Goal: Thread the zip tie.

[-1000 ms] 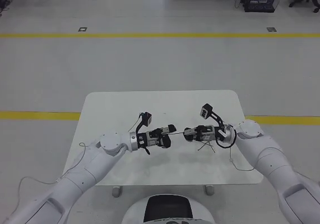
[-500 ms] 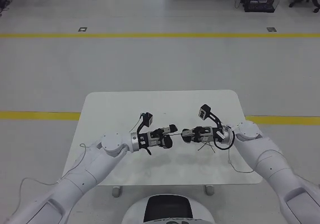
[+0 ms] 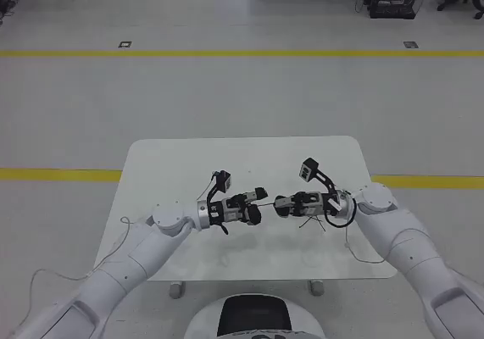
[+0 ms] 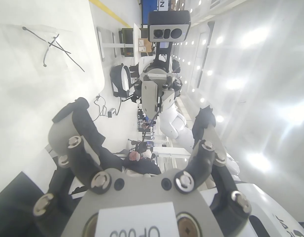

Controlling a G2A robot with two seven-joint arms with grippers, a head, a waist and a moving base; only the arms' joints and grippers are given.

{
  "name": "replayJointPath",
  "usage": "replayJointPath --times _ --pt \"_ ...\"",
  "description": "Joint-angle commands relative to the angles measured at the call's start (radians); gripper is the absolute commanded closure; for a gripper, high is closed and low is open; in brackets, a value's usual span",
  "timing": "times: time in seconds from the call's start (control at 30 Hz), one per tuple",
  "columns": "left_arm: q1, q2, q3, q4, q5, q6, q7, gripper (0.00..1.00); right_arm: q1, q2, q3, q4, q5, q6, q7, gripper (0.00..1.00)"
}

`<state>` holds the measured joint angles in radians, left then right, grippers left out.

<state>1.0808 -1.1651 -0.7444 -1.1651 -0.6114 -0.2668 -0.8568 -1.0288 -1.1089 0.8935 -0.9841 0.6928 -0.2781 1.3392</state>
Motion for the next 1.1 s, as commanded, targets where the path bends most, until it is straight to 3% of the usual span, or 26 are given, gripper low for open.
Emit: replayJointPath --times 0.0,0.6,0.7,0.8,0.93,1.07 --pt "0.0 -0.001 0.0 0.002 -0.001 -0.002 -0.001 0.0 0.0 -0.002 -0.001 0.0 -0.002 0.001 0.0 1.0" --pt "-0.005 -0.01 0.001 0.023 -0.013 -0.004 -0.017 0.0 0.005 -0.019 -0.002 0.017 -0.007 0.004 0.013 1.0" --pt "-0.006 -0.011 0.001 0.028 -0.015 -0.005 -0.02 0.13 0.007 -0.022 -0.002 0.021 -0.009 0.006 0.013 1.0" --pt "-0.006 -0.012 0.0 0.031 -0.015 -0.005 -0.02 0.18 0.008 -0.024 -0.002 0.026 -0.01 0.008 0.015 1.0" --pt "-0.005 -0.013 -0.002 0.032 -0.017 -0.007 -0.023 0.37 0.009 -0.028 -0.001 0.031 -0.009 0.008 0.017 1.0" --pt "-0.004 -0.014 -0.004 0.033 -0.019 -0.007 -0.026 0.44 0.01 -0.031 -0.001 0.037 -0.011 0.009 0.02 1.0"
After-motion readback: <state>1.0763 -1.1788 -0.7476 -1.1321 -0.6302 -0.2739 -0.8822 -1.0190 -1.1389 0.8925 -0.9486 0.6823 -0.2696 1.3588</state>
